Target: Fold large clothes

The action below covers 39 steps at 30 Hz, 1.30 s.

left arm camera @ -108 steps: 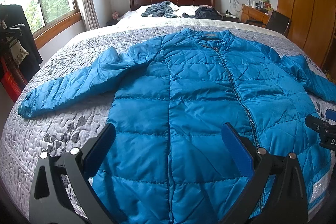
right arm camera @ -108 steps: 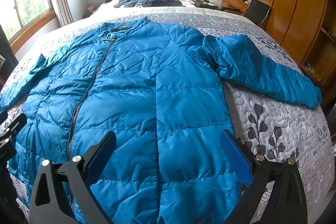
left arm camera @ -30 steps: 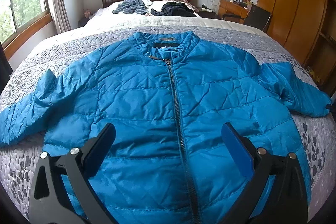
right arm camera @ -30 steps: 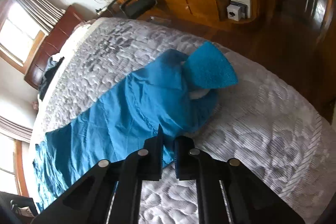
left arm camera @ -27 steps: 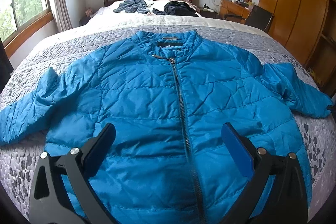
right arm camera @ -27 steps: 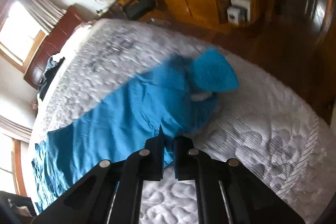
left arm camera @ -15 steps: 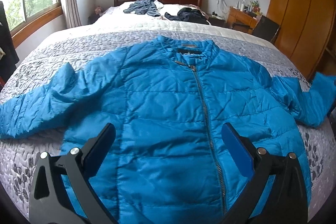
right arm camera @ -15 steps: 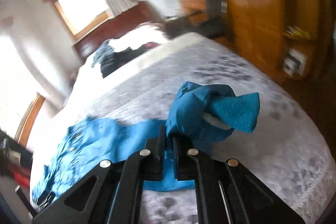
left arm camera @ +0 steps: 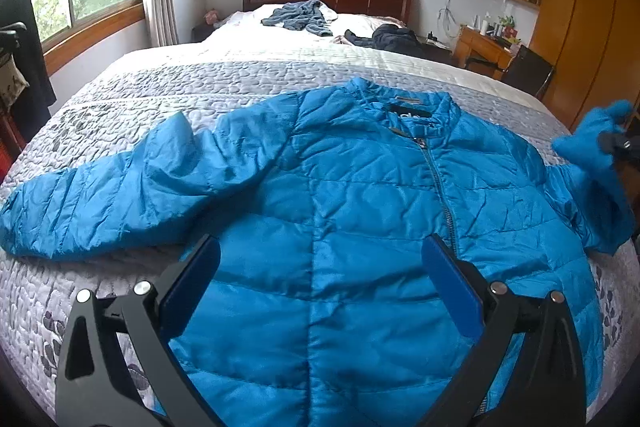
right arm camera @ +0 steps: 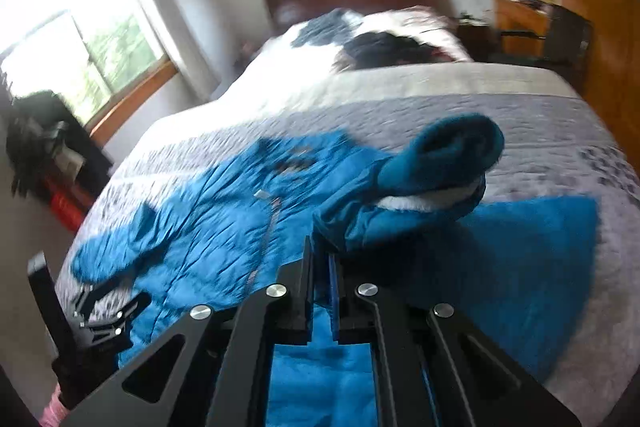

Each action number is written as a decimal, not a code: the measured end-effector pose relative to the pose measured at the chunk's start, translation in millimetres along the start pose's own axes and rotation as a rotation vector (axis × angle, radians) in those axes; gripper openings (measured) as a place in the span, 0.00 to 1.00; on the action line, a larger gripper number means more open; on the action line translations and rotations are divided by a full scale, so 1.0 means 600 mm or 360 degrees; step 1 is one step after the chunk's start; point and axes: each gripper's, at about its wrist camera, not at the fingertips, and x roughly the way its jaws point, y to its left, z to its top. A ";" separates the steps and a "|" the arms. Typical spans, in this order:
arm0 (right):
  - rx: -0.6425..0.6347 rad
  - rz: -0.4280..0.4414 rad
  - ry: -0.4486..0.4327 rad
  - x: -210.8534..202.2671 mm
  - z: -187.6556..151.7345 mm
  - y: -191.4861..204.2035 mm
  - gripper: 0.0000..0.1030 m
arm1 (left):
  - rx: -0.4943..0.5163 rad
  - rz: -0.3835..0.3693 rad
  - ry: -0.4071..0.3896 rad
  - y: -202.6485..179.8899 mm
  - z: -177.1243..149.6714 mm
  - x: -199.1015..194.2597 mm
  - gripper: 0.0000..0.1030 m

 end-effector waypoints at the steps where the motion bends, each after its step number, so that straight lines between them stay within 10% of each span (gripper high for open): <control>1: -0.0034 0.0010 0.0030 0.017 -0.004 0.018 0.06 | -0.0006 -0.0002 0.0005 0.004 0.000 0.001 0.97; 11: -0.0273 0.0127 0.0353 0.146 -0.063 0.129 0.06 | -0.0042 -0.0007 0.0040 0.024 0.002 0.010 0.97; 16: -0.0367 0.0233 0.0427 0.151 -0.084 0.154 0.27 | -0.0063 -0.0040 0.0084 0.031 0.005 0.020 0.97; 32: 0.0037 0.0127 -0.0123 -0.025 -0.020 -0.039 0.46 | -0.0076 -0.0295 0.0470 -0.071 0.059 0.163 0.95; 39: 0.0253 0.0031 -0.0161 -0.028 -0.008 -0.146 0.46 | -0.0037 -0.0328 0.0508 -0.122 0.063 0.192 0.39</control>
